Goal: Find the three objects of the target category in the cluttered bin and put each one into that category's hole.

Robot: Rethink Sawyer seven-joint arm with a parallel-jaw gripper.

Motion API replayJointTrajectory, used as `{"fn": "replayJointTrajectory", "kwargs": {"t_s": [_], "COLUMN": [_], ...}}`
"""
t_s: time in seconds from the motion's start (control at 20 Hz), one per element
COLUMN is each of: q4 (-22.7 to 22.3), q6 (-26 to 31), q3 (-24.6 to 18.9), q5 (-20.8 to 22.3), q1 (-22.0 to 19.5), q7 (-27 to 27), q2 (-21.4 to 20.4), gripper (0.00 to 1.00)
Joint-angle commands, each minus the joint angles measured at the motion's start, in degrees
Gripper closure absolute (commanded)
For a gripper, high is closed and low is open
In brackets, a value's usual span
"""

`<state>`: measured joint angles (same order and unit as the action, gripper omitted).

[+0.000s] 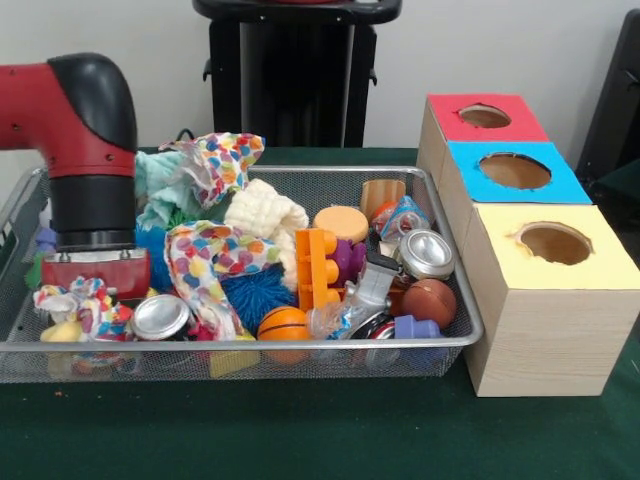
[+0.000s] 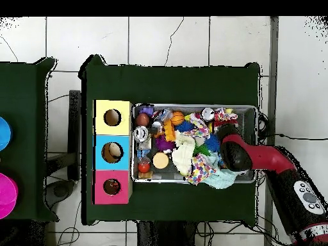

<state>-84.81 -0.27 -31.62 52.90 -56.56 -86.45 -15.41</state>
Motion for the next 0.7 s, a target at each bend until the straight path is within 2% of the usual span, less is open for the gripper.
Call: {"fn": "replayJointTrajectory", "kwargs": {"t_s": [0.05, 0.25, 0.7], "q4": [-1.28, -4.97, -12.62], "q6": [-18.32, -26.06, -33.75], "q3": [22.46, 29.96, 38.89], "q5": [-11.02, -21.78, -38.13], "q1": [19.51, 24.33, 33.25], "q7": [-15.99, -14.65, -15.44], "q2": [1.73, 2.64, 2.61], "gripper": [0.0, 0.0, 0.0]}}
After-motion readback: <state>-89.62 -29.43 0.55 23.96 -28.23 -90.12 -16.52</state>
